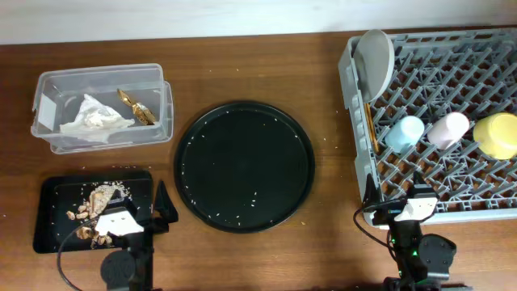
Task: Sort waste into correct bins and load items into the dishwasher rack
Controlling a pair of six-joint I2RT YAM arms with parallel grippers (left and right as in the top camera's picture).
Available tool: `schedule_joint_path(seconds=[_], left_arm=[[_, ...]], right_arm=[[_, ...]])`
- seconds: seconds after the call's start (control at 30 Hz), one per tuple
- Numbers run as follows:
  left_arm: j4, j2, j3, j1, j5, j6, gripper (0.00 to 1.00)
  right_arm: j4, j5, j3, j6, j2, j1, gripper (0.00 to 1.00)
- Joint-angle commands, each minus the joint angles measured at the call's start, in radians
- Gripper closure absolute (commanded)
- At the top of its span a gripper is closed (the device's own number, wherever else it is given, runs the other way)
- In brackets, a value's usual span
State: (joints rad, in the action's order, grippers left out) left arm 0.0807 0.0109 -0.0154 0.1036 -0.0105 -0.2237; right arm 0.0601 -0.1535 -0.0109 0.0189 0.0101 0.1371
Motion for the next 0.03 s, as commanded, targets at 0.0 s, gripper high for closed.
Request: schedule_joint_path(seconds=[0.0], left_arm=[[0.002, -0.006, 0.007, -0.005, 0.01, 0.02, 0.01]], right_arm=[[0.007, 0.008, 0.005, -0.004, -0.007, 0.006, 0.02]])
